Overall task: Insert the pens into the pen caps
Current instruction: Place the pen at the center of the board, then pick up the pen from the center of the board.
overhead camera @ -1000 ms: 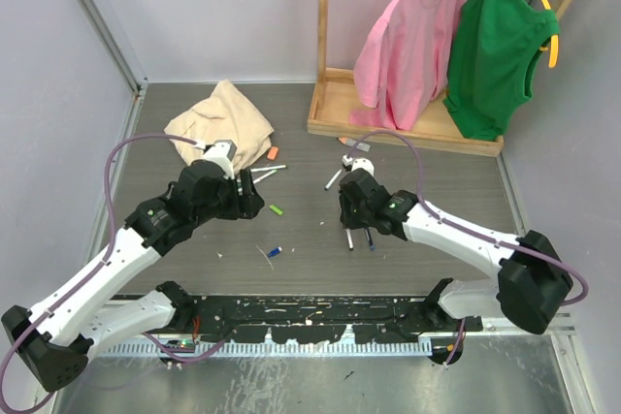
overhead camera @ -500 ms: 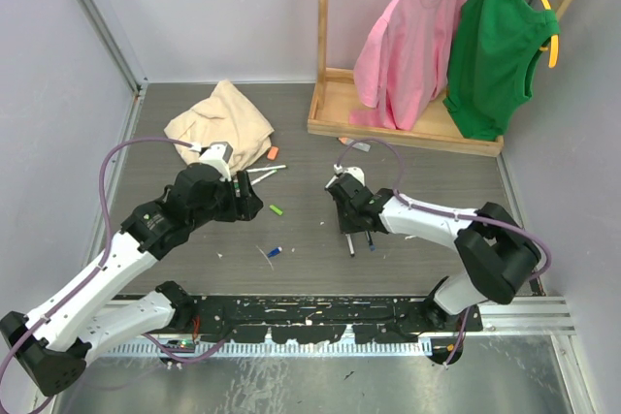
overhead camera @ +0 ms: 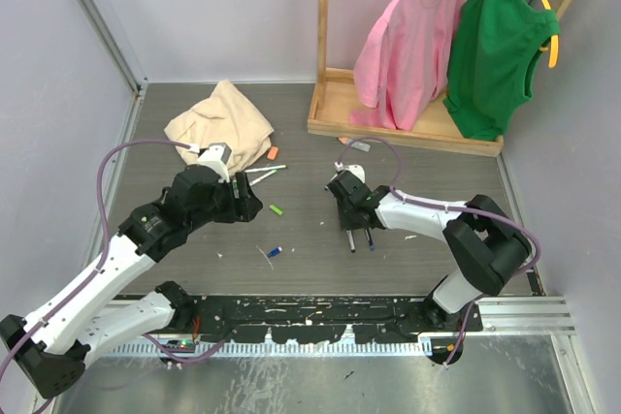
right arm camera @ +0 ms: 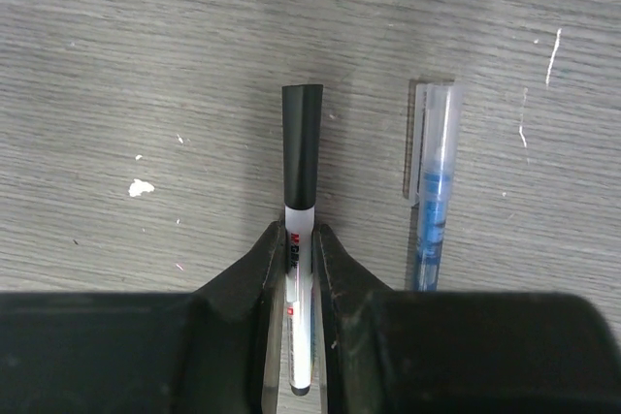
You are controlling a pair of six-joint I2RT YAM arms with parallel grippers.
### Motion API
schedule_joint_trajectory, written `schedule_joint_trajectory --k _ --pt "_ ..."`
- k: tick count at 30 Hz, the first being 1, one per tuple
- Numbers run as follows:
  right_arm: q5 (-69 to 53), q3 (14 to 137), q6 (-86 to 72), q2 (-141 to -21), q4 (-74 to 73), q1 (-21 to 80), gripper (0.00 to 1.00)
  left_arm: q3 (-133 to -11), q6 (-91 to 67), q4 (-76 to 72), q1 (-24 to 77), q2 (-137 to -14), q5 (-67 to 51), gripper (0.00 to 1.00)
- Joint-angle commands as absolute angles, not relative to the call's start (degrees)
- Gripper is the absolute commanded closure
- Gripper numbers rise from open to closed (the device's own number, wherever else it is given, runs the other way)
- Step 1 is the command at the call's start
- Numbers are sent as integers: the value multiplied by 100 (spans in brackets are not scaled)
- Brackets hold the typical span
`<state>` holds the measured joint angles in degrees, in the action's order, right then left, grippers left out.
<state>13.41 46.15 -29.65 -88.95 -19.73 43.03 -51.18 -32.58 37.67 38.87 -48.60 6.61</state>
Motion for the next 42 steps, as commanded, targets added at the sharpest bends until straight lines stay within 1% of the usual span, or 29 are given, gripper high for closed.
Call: schedule_joint_trajectory --k 1,4,7,12,14,16,21,24,26,30,37,42 --pt "1424 4796 -2900 -9006 -1784 4288 77 -5117 -3304 3699 3858 -4718 624 34" --pt "1415 4783 -2902 -8968 -1792 4288 69 -5086 -3305 3709 3858 -4686 646 34" --pt "1402 4825 -2891 -8833 -1849 4286 65 -5070 -3305 3717 3854 -4671 659 34" --pt "1310 5024 -2767 -8396 -2012 4286 62 -5047 -3297 3688 3853 -4716 670 33" --pt "991 5098 -2676 -8174 -2013 4285 61 -5052 -3280 3667 3858 -4743 670 33" --pt "935 5144 -2582 -7963 -2025 4282 61 -5040 -3278 3645 3854 -4779 649 34" --pt "1182 5164 -2491 -7505 -2052 4289 59 -5024 -3247 3672 3853 -4810 611 34" --pt "1584 5242 -2565 -7402 -1917 4280 56 -5027 -3154 3743 3858 -4744 680 34" --pt "2006 5398 -2698 -7491 -1881 4262 54 -5024 -3058 3809 3851 -4663 766 34" --pt "2282 5924 -2896 -7987 -1933 4172 52 -5076 -2793 4038 3855 -4473 921 34" --pt "2232 6686 -3302 -9077 -1921 3924 51 -5135 -2392 4485 3854 -4096 1115 34" --pt "1772 6956 -3026 -9531 -1849 3880 51 -4990 -2260 4614 3858 -3800 1233 33"
